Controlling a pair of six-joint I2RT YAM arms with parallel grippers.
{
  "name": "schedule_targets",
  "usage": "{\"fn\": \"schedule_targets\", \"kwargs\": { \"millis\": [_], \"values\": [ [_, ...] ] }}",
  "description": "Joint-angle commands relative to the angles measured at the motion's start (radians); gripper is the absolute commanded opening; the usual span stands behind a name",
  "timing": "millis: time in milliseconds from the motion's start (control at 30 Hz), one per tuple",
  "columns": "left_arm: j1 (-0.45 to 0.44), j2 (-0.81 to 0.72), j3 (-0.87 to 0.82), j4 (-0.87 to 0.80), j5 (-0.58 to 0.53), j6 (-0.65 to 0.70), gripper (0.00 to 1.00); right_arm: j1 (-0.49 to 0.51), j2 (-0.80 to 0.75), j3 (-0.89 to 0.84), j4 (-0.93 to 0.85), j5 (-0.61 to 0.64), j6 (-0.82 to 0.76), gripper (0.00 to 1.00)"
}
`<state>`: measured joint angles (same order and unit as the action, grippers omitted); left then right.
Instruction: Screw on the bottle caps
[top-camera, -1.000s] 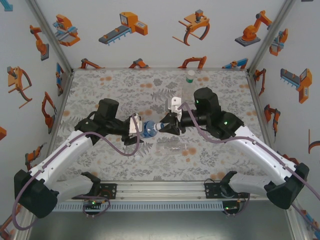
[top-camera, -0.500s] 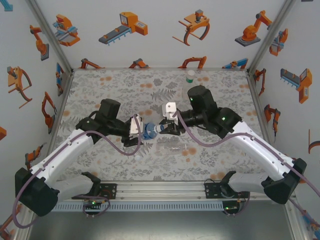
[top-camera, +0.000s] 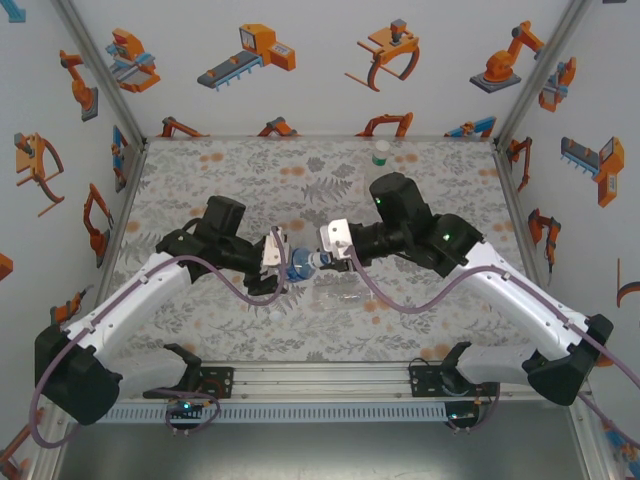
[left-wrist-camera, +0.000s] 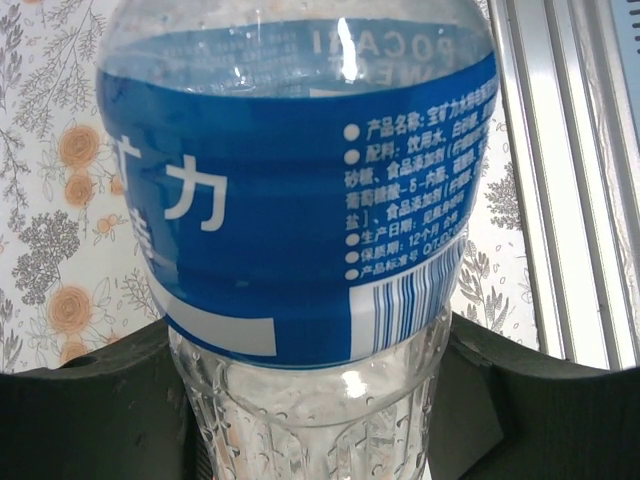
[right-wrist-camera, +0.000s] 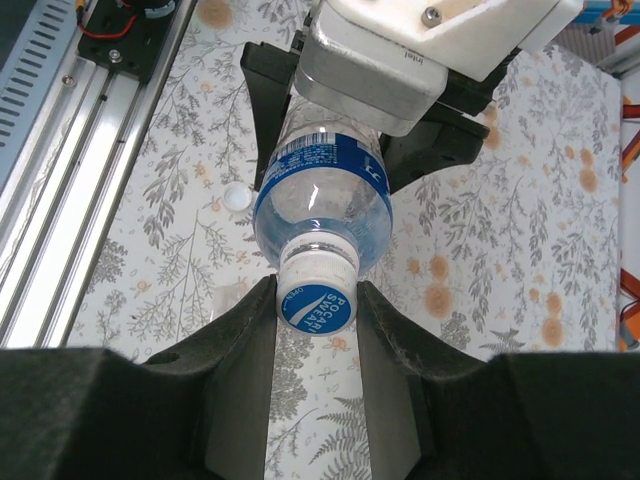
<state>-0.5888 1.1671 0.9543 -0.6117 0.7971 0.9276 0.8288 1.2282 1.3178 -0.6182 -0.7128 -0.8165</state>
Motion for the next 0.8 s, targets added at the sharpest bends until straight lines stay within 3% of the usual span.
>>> {"fn": "schedule_targets", "kwargs": {
  "millis": [0, 200, 533, 633, 767],
  "values": [
    [-0.003, 0.004, 0.039, -0.01, 0.026, 0.005, 0.0, 0.016, 0.024, 0.03, -0.05, -0.023, 0.059, 0.0],
    [-0.003, -0.004, 0.038, 0.001, -0.002, -0.002, 0.0, 0.016, 0.064, 0.056, -0.025, -0.016, 0.438, 0.0],
    [-0.003, -0.027, 0.023, 0.041, -0.033, -0.023, 0.0, 0.016, 0.113, 0.041, 0.078, 0.099, 1.353, 0.0],
    [-0.003, -0.026, 0.023, 0.042, -0.038, -0.025, 0.0, 0.016, 0.126, 0.039, 0.068, 0.132, 1.518, 0.0],
    [-0.003, -0.027, 0.024, 0.044, -0.047, -0.035, 0.0, 0.016, 0.159, 0.115, -0.119, 0.299, 1.608, 0.0]
  ]
}}
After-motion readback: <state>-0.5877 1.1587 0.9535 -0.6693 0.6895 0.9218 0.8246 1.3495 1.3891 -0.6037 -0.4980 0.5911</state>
